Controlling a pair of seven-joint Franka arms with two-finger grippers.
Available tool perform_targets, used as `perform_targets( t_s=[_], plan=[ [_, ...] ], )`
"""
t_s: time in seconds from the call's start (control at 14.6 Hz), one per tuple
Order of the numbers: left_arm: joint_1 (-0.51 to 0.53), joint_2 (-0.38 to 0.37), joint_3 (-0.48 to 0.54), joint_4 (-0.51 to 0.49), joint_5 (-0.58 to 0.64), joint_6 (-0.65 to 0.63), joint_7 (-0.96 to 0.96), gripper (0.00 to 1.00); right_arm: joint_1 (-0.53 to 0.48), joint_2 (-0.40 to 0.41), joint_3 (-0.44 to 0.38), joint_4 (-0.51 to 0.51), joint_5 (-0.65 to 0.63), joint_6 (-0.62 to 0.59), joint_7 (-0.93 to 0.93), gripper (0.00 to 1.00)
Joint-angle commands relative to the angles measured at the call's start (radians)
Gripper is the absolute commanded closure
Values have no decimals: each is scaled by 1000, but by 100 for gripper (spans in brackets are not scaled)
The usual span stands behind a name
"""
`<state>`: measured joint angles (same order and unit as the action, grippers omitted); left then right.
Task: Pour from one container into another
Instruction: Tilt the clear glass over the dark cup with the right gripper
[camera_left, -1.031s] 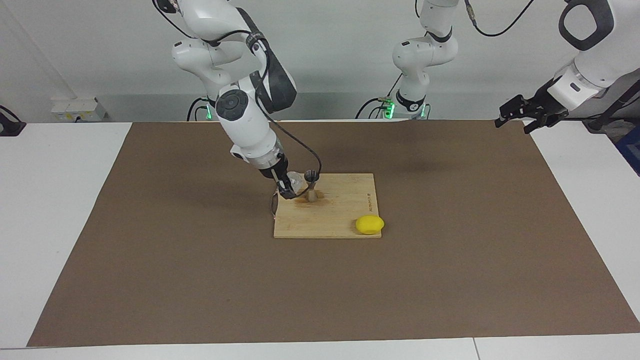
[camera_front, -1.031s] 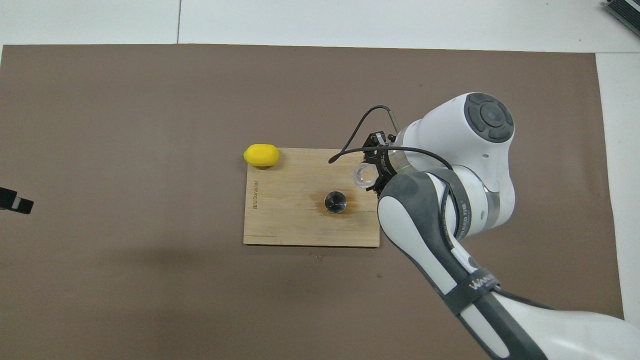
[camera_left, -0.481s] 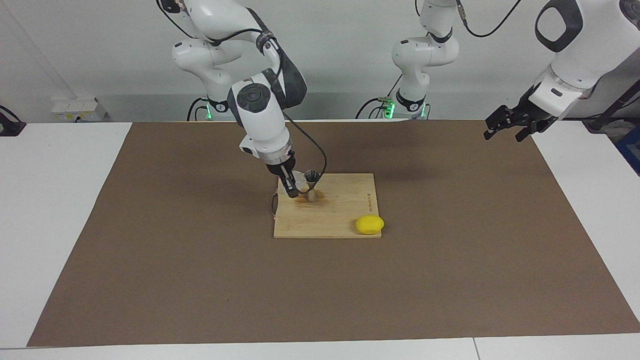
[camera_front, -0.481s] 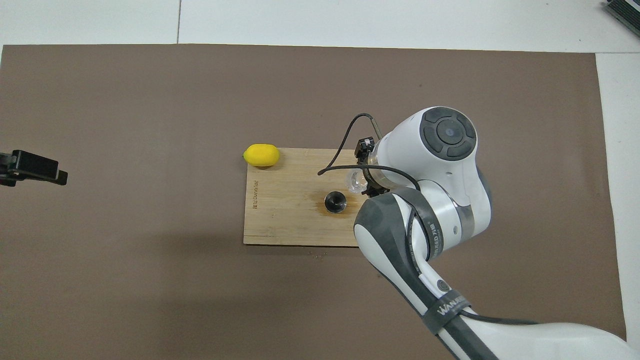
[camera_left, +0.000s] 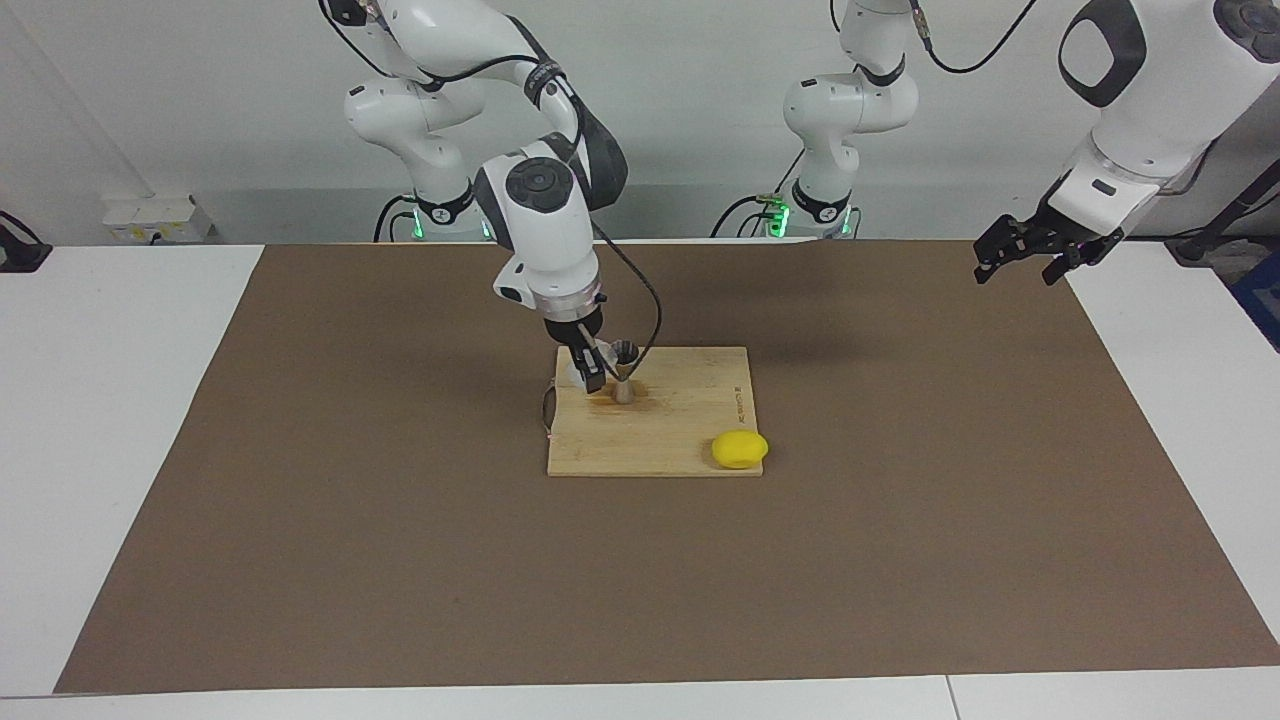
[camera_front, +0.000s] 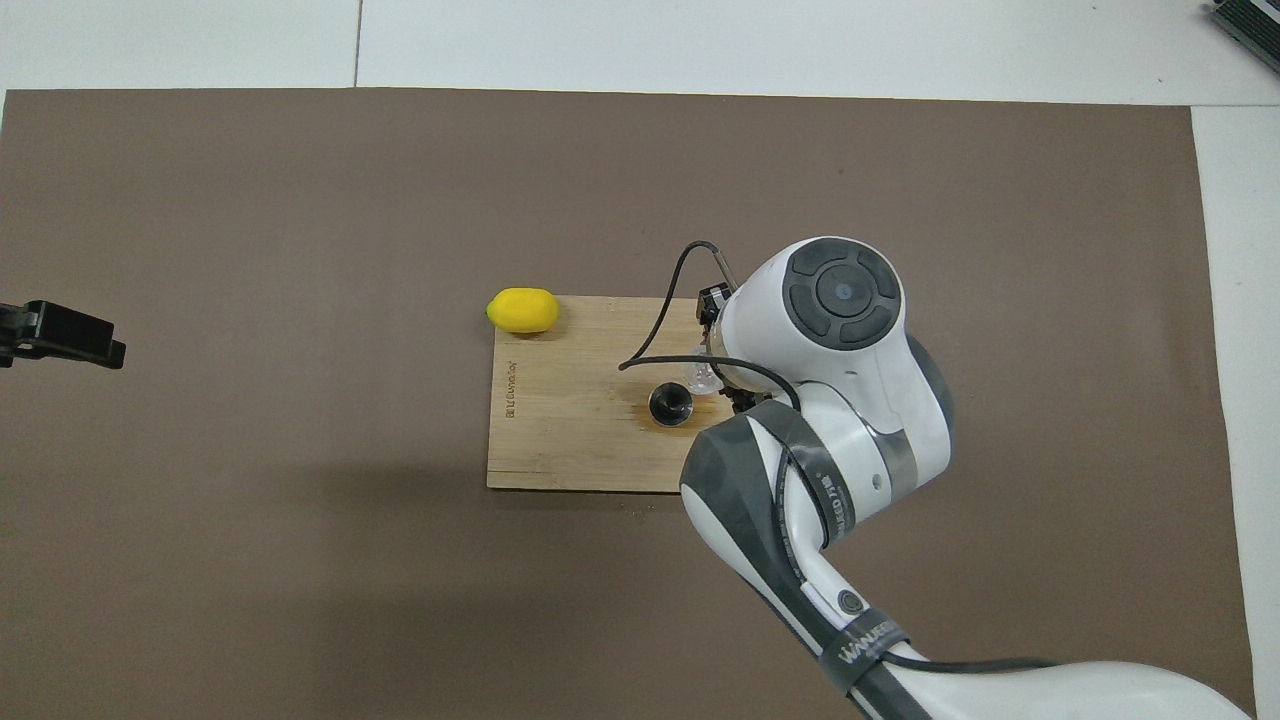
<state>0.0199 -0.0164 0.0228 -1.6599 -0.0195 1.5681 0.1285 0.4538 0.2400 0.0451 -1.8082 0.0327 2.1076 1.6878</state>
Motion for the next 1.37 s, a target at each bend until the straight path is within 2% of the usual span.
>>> perform_targets(
  t_s=[0.0, 1.31],
  plan=[
    [-21, -13, 12, -11, 26, 15, -13, 0, 19, -18, -1, -13, -54, 2, 30, 100],
    [-5, -14, 8, -9, 18, 9, -16, 0, 65, -47, 4, -51, -263, 12, 105, 100]
  ],
)
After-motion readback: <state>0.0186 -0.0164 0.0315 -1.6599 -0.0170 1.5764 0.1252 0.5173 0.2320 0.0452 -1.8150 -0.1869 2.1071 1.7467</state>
